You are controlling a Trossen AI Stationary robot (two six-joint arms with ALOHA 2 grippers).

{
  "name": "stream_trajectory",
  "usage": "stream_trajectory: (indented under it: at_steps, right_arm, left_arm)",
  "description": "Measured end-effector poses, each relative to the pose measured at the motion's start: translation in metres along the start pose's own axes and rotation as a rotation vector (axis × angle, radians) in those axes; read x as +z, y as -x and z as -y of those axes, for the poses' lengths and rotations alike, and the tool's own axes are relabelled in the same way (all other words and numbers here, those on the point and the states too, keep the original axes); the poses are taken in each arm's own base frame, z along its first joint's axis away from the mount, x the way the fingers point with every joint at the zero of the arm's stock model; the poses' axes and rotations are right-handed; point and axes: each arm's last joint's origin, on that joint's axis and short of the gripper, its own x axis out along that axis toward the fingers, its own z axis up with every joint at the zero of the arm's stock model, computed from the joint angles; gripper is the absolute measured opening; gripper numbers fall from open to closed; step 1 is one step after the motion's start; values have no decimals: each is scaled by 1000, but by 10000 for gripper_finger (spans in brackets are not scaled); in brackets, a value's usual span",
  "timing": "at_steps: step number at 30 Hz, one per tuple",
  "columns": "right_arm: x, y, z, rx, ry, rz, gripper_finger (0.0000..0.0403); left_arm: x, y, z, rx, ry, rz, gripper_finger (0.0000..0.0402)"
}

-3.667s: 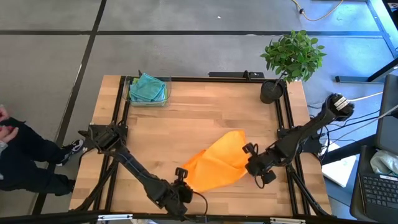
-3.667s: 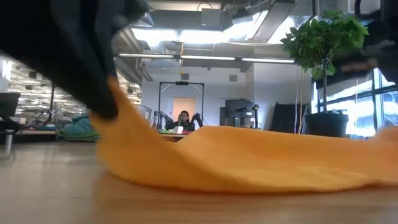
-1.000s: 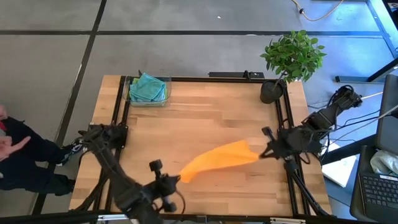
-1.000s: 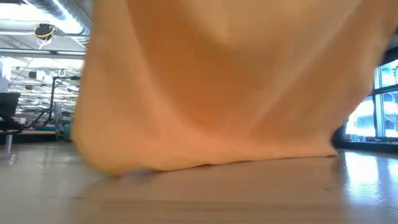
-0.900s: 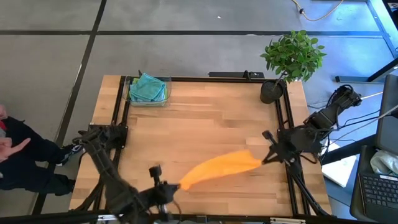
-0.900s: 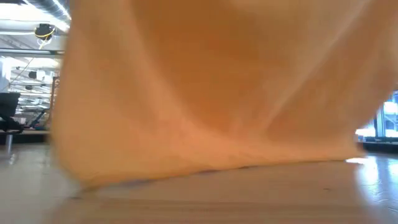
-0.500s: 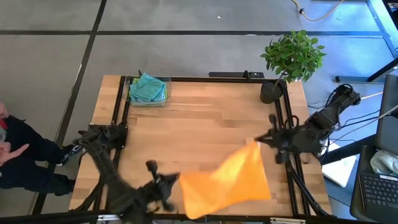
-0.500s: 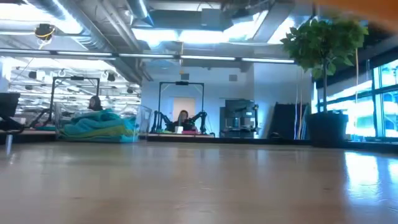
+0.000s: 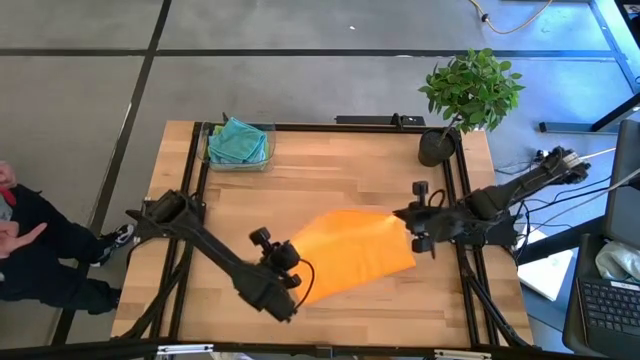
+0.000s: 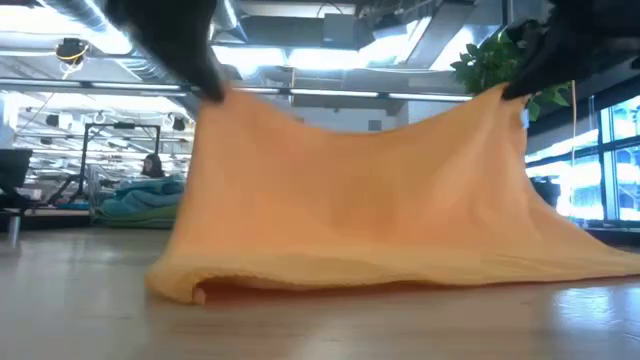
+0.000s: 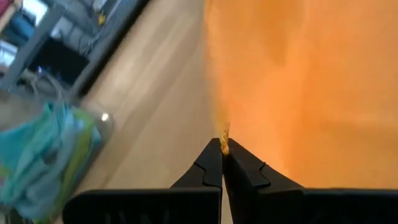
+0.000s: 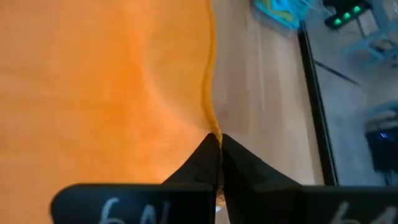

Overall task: Fold microfiber towels
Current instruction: Fold the orange microfiber cloth

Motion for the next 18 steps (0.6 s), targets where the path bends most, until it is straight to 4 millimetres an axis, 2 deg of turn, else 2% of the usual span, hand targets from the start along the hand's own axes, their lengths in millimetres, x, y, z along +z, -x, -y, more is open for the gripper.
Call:
stream_trajectory:
  at_steps: [3, 6, 11, 18]
  right_arm:
    - [-1, -14, 0, -16, 5, -70, 13]
    - [-1, -27, 1, -8, 12, -124, 11]
    - [-1, -47, 2, 44, 36, -184, 15]
    - [3, -75, 4, 167, 112, -172, 18]
  left_arm:
    - [-14, -15, 0, 26, 17, -42, 0]
    - [-27, -22, 0, 38, 53, -55, 0]
    - [-39, -19, 3, 20, 63, -43, 0]
    - [-53, -20, 2, 35, 107, -44, 0]
